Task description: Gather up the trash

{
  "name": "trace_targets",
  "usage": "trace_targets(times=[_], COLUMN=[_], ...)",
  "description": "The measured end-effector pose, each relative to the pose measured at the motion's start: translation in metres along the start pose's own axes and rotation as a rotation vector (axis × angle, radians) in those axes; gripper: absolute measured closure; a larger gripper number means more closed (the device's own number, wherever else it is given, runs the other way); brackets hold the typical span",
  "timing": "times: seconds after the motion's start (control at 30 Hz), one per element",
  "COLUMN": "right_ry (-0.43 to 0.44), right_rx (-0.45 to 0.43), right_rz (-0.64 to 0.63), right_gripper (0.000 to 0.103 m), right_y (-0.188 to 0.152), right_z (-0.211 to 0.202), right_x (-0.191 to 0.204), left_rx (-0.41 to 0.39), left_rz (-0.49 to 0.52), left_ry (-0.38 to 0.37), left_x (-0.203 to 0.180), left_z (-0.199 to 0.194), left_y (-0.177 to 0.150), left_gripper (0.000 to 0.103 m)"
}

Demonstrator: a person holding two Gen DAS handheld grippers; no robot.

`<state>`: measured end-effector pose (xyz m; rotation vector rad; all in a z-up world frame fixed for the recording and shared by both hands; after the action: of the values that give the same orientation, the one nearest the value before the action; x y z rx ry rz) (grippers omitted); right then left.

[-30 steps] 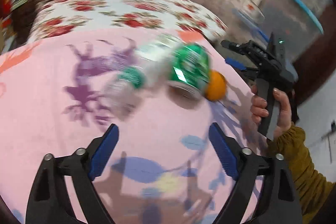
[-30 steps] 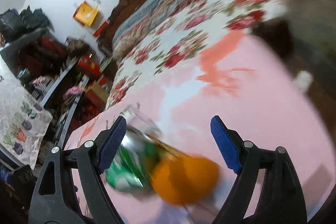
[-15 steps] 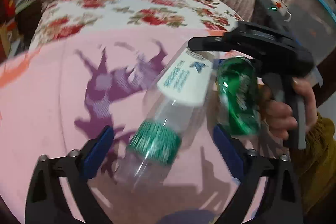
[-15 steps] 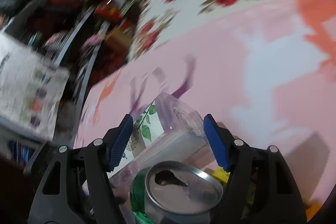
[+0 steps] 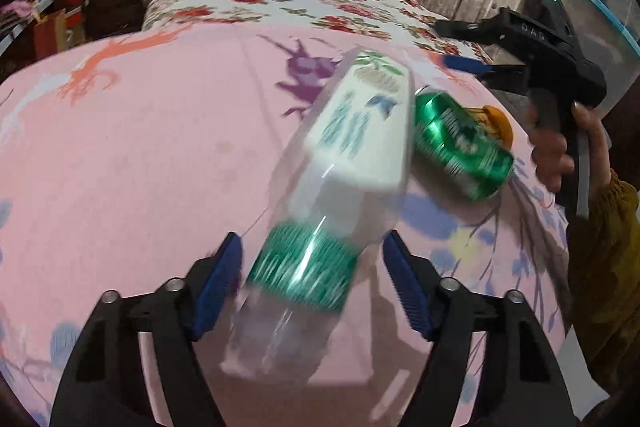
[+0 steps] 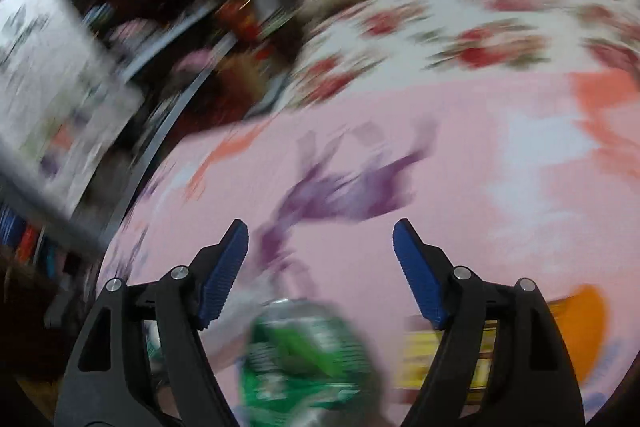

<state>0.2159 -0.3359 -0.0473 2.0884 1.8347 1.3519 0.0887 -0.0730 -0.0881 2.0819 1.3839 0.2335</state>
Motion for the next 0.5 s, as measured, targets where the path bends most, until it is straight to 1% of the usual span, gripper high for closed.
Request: trace_targets(times=[0.03,0.07,0.13,0.17,0.2,0.23,0.33,0.37,0.47,0.5], right_ry=[-0.028,-0.072,-0.109,-0.112,-0.099,-0.071,-0.025,-0.025,-0.064,-0.063], right_rx=[-0.033,-0.069,-0.095,-0.103,-0.110,-0.134,-0.183,-0.196,-0.251,-0.247], right_rz=[0.047,0.115,0.195,0.243,0.291,0.322,0.337,0.328,0.245,0.241], right_gripper=[0.027,0.027,0.027,0.027,0.028,0.028,0.028,0.027,0.025,0.023], right_y=[0.004,0.005,0.004,0.000,-0.005,-0.010,-0.013,-0.013,-0.020,-0.019], right_z=[-0.007,-0.016,-0.024,-0.027,-0.028,-0.031,-0.036,-0.037,-0.039,-0.040], right_x=[-0.017,-0.040,-0.070,-0.085,-0.096,-0.103,-0.107,-0.109,-0.105,-0.104], left_rx=[-0.016,-0.025,-0.036,-0.045,-0.053,-0.062,-0.094,-0.107,-0.126,-0.125], left_rz=[-0.003,-0.001,0.003,0.002,-0.002,-0.006,-0.012,-0.011,-0.001,0.005], left_ry=[0.008,0.017,0.012,0.010,0.009,0.007,-0.005,-0.007,-0.010,-0.008], left_x=[0.001,0.002,0.001,0.000,0.001,0.002,0.003,0.003,0.000,-0.001], left_z=[-0.005,-0.007,-0.010,-0.012,-0.014,-0.016,-0.022,-0.024,-0.024,-0.023], left_y=[-0.003,-0.006,-0.008,-0.009,-0.009,-0.009,-0.008,-0.007,-0.002,-0.002], left_gripper=[0.025,0.024,0.022,0.017,0.016,0.016,0.016,0.016,0.013,0.013])
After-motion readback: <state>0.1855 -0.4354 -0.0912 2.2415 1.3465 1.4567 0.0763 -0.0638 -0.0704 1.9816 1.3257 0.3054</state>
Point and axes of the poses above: each gripper's, at about its wrist camera, not at the fingertips, and z roughly the way its jaws point, x to its left, y to its top, the point moved 5 cm from there along z, roughly the way its jaws point, and after that the axes turned 4 degrees about z, right-handed, at the moved point
